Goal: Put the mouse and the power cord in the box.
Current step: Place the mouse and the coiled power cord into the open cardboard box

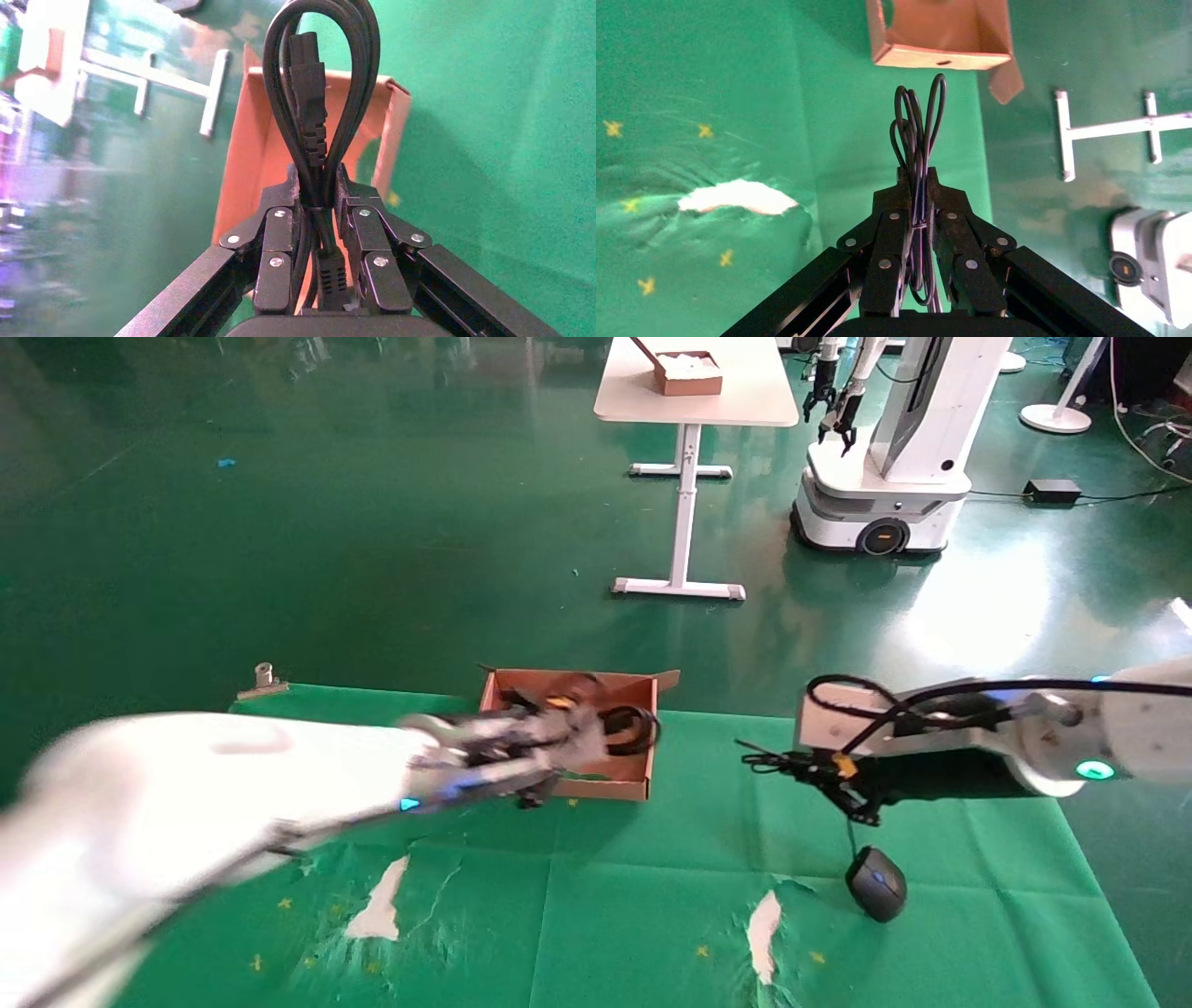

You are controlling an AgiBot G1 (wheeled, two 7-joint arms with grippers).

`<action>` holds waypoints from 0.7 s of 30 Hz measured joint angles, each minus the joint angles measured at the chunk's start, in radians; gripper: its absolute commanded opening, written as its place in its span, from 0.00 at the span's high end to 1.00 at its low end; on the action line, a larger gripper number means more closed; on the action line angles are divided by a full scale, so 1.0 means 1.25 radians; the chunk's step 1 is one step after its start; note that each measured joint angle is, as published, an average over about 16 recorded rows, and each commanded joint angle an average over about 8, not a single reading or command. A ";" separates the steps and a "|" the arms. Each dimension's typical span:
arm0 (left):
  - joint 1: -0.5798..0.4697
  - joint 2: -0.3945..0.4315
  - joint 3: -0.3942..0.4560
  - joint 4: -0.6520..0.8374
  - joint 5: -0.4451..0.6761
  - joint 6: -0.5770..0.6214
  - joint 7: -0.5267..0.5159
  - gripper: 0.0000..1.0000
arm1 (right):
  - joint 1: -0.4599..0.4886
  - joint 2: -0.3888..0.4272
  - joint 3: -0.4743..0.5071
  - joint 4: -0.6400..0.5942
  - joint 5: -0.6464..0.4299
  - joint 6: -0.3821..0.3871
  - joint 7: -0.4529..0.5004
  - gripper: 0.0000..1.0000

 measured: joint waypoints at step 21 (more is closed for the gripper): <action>-0.034 0.109 0.304 0.296 0.185 -0.354 -0.134 0.00 | 0.012 0.058 0.019 0.048 -0.005 -0.015 0.024 1.00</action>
